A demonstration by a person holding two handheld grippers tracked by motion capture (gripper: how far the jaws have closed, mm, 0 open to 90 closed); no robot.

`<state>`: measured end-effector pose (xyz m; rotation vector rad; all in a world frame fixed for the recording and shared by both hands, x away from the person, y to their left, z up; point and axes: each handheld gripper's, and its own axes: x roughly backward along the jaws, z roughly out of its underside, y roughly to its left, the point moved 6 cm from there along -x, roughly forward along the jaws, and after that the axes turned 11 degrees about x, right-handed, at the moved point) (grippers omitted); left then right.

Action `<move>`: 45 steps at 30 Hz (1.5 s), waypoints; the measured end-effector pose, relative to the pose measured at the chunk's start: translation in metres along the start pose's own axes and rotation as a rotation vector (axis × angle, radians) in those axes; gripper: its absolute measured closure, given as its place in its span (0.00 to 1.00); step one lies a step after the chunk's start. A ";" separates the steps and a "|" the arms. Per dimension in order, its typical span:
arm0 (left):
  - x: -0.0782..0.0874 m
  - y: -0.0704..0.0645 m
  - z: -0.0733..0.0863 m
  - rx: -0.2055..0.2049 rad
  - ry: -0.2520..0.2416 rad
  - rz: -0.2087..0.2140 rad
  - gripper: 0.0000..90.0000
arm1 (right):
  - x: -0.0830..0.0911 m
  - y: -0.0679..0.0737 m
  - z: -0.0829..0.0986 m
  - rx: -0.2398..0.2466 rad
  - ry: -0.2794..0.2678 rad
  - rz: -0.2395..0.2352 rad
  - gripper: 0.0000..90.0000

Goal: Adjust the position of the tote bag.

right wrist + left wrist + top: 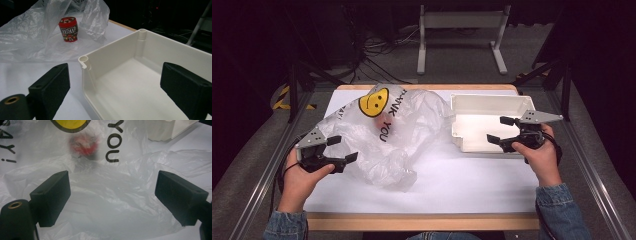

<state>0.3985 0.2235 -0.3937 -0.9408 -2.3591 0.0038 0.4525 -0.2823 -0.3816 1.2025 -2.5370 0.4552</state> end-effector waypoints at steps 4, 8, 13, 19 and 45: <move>0.002 -0.008 -0.004 -0.004 -0.002 0.003 0.16 | 0.001 -0.001 0.000 -0.007 0.003 0.008 0.09; 0.004 -0.021 -0.008 -0.024 -0.003 0.031 0.15 | 0.001 -0.001 0.001 -0.016 0.004 0.006 0.09; 0.003 -0.047 -0.012 -0.051 0.010 0.154 0.14 | -0.002 0.000 0.002 -0.027 0.010 0.012 0.07; -0.001 -0.068 -0.013 -0.094 0.037 0.206 0.13 | -0.003 0.000 0.001 -0.034 -0.007 0.014 0.05; -0.049 -0.125 0.015 -0.240 0.277 0.331 0.13 | -0.009 -0.001 -0.001 -0.104 -0.055 0.089 0.03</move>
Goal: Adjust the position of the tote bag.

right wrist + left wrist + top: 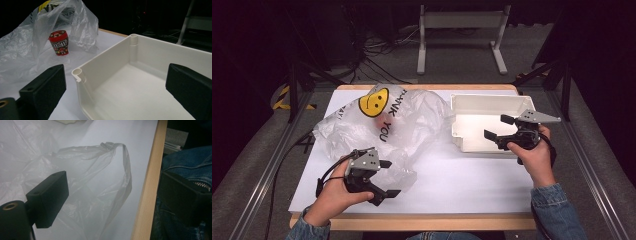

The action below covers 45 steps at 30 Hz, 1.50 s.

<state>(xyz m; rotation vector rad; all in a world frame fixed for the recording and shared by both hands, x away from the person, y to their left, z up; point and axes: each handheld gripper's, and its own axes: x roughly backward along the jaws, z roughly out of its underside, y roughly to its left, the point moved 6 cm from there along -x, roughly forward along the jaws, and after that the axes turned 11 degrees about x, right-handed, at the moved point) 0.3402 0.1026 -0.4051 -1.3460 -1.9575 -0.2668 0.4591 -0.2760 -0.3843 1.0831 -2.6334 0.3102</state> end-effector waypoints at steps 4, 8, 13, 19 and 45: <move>-0.007 0.002 0.002 0.002 0.025 -0.026 0.13 | -0.001 0.000 0.001 -0.001 0.007 0.006 0.05; -0.015 0.005 0.005 0.001 0.048 -0.050 0.15 | -0.001 -0.001 0.000 0.001 -0.014 0.011 0.05; -0.023 0.004 0.005 -0.025 0.050 -0.037 0.25 | -0.003 0.002 -0.002 0.006 -0.022 0.002 0.05; -0.021 0.004 0.007 -0.053 0.060 -0.015 0.60 | -0.003 0.004 -0.002 -0.009 -0.023 -0.018 0.08; 0.071 0.017 0.024 0.094 -0.119 -0.098 0.98 | -0.053 0.063 -0.027 0.115 0.028 -0.271 0.25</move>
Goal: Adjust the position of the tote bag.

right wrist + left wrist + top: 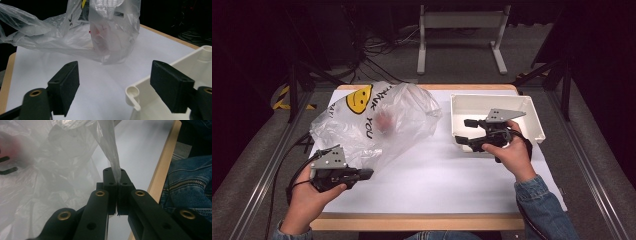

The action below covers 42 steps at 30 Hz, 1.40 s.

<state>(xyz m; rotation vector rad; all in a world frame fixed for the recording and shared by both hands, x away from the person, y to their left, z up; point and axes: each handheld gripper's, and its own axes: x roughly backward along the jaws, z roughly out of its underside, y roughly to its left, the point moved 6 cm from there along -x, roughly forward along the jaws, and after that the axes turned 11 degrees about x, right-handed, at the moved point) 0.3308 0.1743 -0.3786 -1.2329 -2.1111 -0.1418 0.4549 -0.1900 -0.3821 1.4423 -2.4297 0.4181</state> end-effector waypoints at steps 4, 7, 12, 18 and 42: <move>0.011 0.005 0.006 0.039 -0.010 -0.020 0.97 | -0.017 0.003 -0.008 0.012 0.007 -0.010 0.25; 0.015 0.007 0.007 0.049 -0.010 -0.036 0.96 | -0.034 0.006 -0.016 0.029 0.013 -0.022 0.24; 0.018 0.007 0.008 0.052 -0.009 -0.042 0.96 | -0.060 0.006 -0.026 0.048 0.026 -0.026 0.22; 0.017 0.009 0.009 0.051 -0.004 -0.036 0.95 | -0.086 0.004 -0.030 0.079 0.070 -0.026 0.22; 0.020 0.017 0.008 0.069 -0.019 -0.083 0.95 | -0.068 0.015 -0.036 -0.005 0.174 -0.113 1.00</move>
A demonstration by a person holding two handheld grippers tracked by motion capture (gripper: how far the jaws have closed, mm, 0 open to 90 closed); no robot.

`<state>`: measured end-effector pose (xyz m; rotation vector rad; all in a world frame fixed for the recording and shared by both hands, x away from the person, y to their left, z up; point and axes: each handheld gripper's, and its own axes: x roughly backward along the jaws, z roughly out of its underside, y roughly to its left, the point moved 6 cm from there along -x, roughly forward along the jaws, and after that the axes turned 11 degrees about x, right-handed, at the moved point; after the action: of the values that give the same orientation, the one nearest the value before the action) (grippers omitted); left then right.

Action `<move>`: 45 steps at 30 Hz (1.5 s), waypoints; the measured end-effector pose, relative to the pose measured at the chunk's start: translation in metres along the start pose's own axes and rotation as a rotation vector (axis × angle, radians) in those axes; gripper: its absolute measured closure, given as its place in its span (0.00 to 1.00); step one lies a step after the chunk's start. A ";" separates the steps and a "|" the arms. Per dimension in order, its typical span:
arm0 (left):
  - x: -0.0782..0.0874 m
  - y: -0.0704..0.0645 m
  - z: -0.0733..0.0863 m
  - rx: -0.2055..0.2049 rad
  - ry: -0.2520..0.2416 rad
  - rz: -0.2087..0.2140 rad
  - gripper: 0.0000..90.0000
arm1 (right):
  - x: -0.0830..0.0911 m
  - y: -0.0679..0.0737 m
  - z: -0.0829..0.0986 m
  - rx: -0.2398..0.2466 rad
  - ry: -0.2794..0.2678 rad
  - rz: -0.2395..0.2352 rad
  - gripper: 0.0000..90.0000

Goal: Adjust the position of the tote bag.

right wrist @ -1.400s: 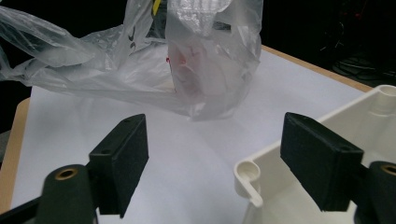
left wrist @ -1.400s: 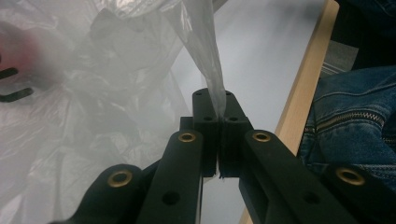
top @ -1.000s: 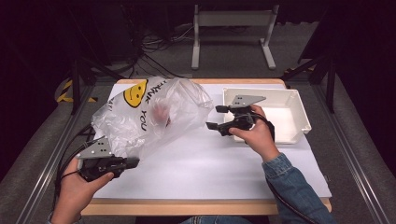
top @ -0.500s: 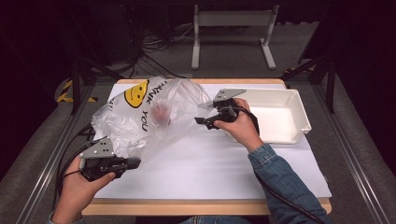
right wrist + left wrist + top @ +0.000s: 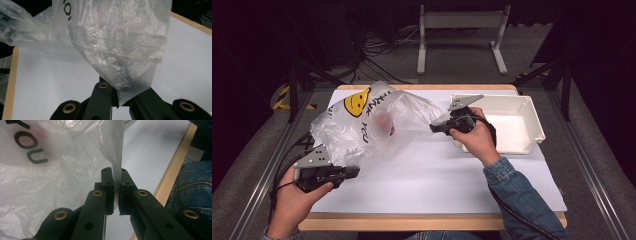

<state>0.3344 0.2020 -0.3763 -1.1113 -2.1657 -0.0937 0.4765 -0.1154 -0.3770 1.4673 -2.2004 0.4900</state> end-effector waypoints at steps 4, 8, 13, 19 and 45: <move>0.004 0.005 -0.002 0.011 -0.017 -0.015 0.95 | 0.015 0.016 0.006 0.008 0.004 -0.011 1.00; 0.007 0.011 -0.003 0.021 -0.037 -0.036 0.95 | 0.030 0.033 0.012 0.004 0.009 -0.027 1.00; 0.011 0.017 -0.004 0.048 -0.052 -0.052 0.95 | 0.042 0.057 0.017 0.015 0.028 -0.054 1.00; 0.018 0.024 -0.006 0.054 -0.082 -0.072 0.95 | 0.053 0.081 0.022 0.031 0.052 -0.079 1.00; 0.037 0.006 -0.039 0.009 -0.217 -0.097 0.18 | 0.077 0.095 0.033 0.028 -0.007 -0.006 0.46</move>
<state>0.3453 0.2173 -0.3257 -1.0521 -2.4106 -0.0064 0.3569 -0.1559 -0.3669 1.4922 -2.2026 0.5162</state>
